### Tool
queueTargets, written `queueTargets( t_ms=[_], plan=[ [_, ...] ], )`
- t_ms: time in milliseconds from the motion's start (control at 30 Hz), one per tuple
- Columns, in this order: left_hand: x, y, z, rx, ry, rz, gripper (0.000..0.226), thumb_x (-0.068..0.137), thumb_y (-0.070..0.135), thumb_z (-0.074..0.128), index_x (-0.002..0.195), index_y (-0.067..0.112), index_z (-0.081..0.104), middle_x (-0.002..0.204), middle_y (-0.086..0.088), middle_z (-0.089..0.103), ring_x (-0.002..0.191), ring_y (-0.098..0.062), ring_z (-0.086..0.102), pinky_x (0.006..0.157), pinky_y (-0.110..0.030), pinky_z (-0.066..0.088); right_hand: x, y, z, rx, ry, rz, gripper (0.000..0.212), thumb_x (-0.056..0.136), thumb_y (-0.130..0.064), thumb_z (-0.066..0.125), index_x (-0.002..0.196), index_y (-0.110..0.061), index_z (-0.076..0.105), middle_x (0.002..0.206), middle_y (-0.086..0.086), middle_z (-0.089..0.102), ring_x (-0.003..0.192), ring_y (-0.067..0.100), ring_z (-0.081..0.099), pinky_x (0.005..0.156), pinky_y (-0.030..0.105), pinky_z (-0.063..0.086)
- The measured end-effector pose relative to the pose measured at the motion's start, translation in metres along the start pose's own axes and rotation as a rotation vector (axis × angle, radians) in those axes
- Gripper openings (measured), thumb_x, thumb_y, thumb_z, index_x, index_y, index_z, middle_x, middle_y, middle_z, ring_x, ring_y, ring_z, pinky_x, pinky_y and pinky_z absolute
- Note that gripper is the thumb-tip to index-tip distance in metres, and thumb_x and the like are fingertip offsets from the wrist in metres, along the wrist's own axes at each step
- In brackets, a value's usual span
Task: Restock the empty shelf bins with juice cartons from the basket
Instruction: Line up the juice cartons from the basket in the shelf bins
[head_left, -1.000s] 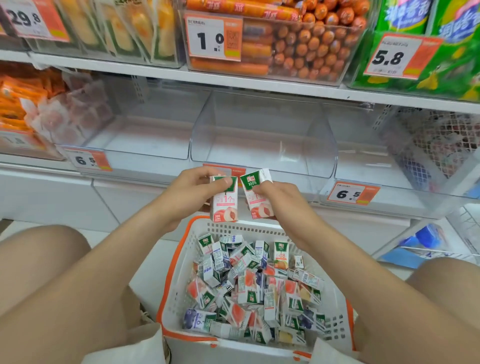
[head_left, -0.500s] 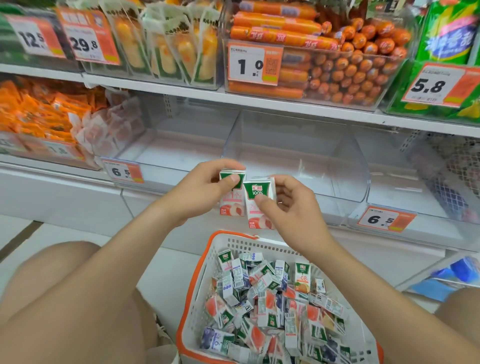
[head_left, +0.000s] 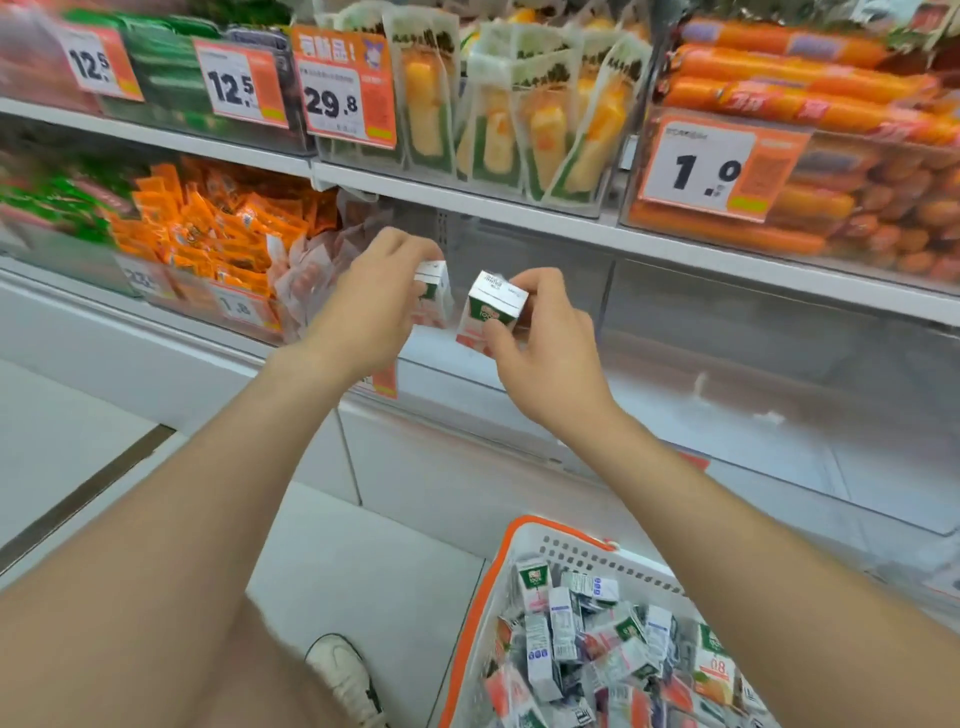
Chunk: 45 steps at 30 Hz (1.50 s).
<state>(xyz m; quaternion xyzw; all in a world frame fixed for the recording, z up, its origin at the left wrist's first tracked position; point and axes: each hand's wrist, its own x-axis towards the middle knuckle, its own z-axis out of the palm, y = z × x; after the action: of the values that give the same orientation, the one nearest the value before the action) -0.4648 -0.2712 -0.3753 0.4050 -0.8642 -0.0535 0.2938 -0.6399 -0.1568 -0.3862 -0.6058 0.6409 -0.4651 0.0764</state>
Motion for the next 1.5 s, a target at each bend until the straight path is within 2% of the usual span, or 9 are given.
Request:
queueTargets(
  t_ms=[167,333,567,733,900,1067,1333,1433,1500],
  plan=[
    [-0.003,-0.047,0.002,0.227,-0.207,-0.076,0.079,0.079,-0.025,0.059,0.143,0.021,0.056,0.14,-0.008,0.053,0.123,-0.035,0.058,0.096,-0.047,0.053,0.032,0.017,0.063,-0.035,-0.146,0.108,0.023,0.098,-0.018,0.059,0.114,-0.017,0.042,0.089,0.002,0.065,0.09,0.028,0.066,0.071,0.043,0.056],
    [-0.003,-0.06,0.007,0.56,-0.32,-0.123,0.075,0.087,-0.013,0.062,0.142,0.037,0.056,0.125,0.001,0.068,0.14,-0.036,0.037,0.118,-0.063,0.022,0.047,0.018,0.099,-0.021,-0.275,0.186,0.021,0.098,-0.028,0.061,0.113,-0.019,0.05,0.092,-0.004,0.064,0.094,0.011,0.05,0.054,0.012,0.036],
    [-0.01,-0.068,0.004,0.506,-0.302,-0.19,0.071,0.088,-0.012,0.059,0.139,0.037,0.061,0.136,-0.004,0.064,0.15,-0.034,0.024,0.114,-0.054,0.023,0.059,0.001,0.11,-0.096,-0.449,0.218,0.024,0.094,-0.028,0.059,0.104,-0.006,0.062,0.078,0.006,0.071,0.093,0.026,0.057,0.063,0.03,0.048],
    [-0.025,-0.071,0.01,0.255,0.014,-0.314,0.066,0.072,-0.017,0.059,0.129,0.016,0.051,0.145,-0.024,0.036,0.131,-0.052,0.033,0.107,-0.055,0.039,0.067,-0.001,0.111,-0.019,-0.591,0.371,0.023,0.094,-0.028,0.056,0.09,-0.006,0.057,0.087,0.014,0.056,0.072,0.027,0.052,0.07,0.034,0.046],
    [-0.039,-0.062,0.018,-0.075,-0.101,-0.541,0.106,0.081,-0.015,0.065,0.164,0.007,0.003,0.15,-0.033,0.026,0.125,-0.053,0.044,0.095,-0.039,0.041,0.075,-0.008,0.114,0.131,-0.716,0.491,0.014,0.096,-0.009,0.05,0.103,-0.008,0.062,0.099,0.01,0.059,0.087,0.026,0.059,0.094,0.053,0.061],
    [-0.039,-0.057,0.027,-0.012,-0.076,-0.575,0.099,0.081,-0.012,0.07,0.158,-0.002,0.009,0.144,-0.029,0.036,0.122,-0.047,0.052,0.081,-0.036,0.041,0.082,-0.016,0.132,0.151,-0.803,0.418,0.036,0.101,-0.003,0.042,0.13,-0.007,0.064,0.124,0.02,0.071,0.1,0.03,0.073,0.095,0.055,0.059],
    [-0.036,-0.038,0.039,0.24,-0.163,-0.657,0.113,0.083,0.009,0.077,0.161,-0.005,-0.004,0.156,-0.033,0.029,0.137,-0.05,0.045,0.105,-0.051,0.047,0.089,-0.003,0.138,0.003,-0.802,0.337,0.031,0.104,-0.023,0.043,0.115,-0.003,0.064,0.1,0.01,0.062,0.086,0.024,0.051,0.079,0.036,0.044],
    [-0.038,-0.026,0.036,0.359,-0.194,-0.654,0.109,0.083,0.014,0.077,0.161,-0.004,0.003,0.162,-0.036,0.017,0.145,-0.053,0.033,0.114,-0.053,0.041,0.077,0.0,0.127,-0.147,-0.625,0.209,0.029,0.103,-0.02,0.038,0.093,-0.004,0.059,0.089,0.01,0.062,0.089,0.032,0.054,0.081,0.039,0.045],
    [-0.041,-0.015,0.034,0.441,-0.117,-0.584,0.097,0.078,0.012,0.08,0.153,0.001,0.019,0.155,-0.032,0.03,0.139,-0.051,0.04,0.11,-0.051,0.043,0.057,0.0,0.108,-0.214,-0.435,0.088,0.031,0.102,-0.02,0.042,0.114,-0.009,0.068,0.108,0.01,0.072,0.111,0.032,0.059,0.091,0.038,0.05]
  ],
)
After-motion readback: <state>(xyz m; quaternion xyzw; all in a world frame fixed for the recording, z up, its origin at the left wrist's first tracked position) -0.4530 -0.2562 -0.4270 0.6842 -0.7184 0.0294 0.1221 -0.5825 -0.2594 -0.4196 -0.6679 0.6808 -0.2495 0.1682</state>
